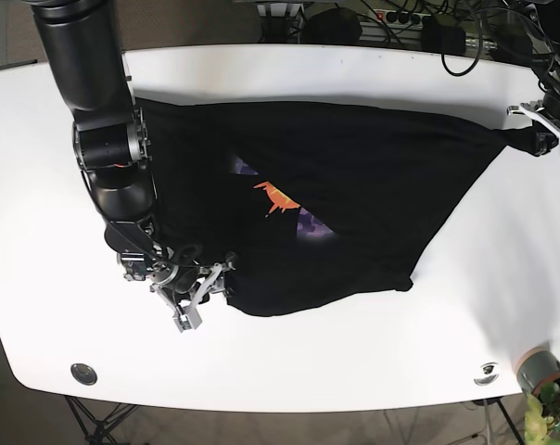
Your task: Fold the T-shirt properly
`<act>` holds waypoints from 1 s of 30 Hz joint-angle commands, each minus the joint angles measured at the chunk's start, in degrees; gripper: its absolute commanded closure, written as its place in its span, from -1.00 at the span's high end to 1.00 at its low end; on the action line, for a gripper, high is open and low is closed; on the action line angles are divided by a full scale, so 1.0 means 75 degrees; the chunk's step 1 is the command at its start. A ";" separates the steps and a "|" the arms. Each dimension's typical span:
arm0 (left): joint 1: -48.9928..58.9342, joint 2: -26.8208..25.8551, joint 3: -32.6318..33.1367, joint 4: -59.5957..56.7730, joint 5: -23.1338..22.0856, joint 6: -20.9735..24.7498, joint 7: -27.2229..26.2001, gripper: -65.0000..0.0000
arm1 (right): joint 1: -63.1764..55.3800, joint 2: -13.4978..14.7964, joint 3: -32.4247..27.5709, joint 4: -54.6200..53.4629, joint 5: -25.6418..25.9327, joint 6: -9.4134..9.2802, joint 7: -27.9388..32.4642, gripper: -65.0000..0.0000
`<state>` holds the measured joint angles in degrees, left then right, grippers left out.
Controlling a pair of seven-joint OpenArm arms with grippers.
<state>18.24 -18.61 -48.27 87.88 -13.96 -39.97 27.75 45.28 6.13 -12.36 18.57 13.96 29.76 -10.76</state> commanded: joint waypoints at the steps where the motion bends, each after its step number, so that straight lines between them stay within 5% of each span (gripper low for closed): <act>1: 0.0012 -0.0162 -0.0052 0.0151 -0.0103 -0.0005 -0.0130 -1.00 | 0.0310 -0.0155 0.0013 0.0086 0.0126 -0.0047 0.0187 0.15; 5: 0.0000 -0.0185 -0.0040 0.0151 -0.0103 -0.0005 -0.0119 -1.00 | 0.0099 -0.0284 0.0013 0.0097 0.0126 -0.0352 0.0210 0.15; 21: 0.0024 -0.0197 -0.0052 0.0151 -0.0103 -0.0005 -0.0119 -1.00 | -0.0076 -0.0589 0.0036 0.0132 0.0185 -0.0387 0.0292 0.14; 30: -0.0011 -0.0197 -0.0040 0.0151 0.0507 -0.0005 -0.0119 -1.00 | -0.0123 -0.0143 0.0048 0.1246 0.0185 -0.0422 -0.0259 0.14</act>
<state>18.26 -18.76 -48.27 87.92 -9.85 -39.99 27.81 41.80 4.49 -12.23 25.63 14.41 26.59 -13.65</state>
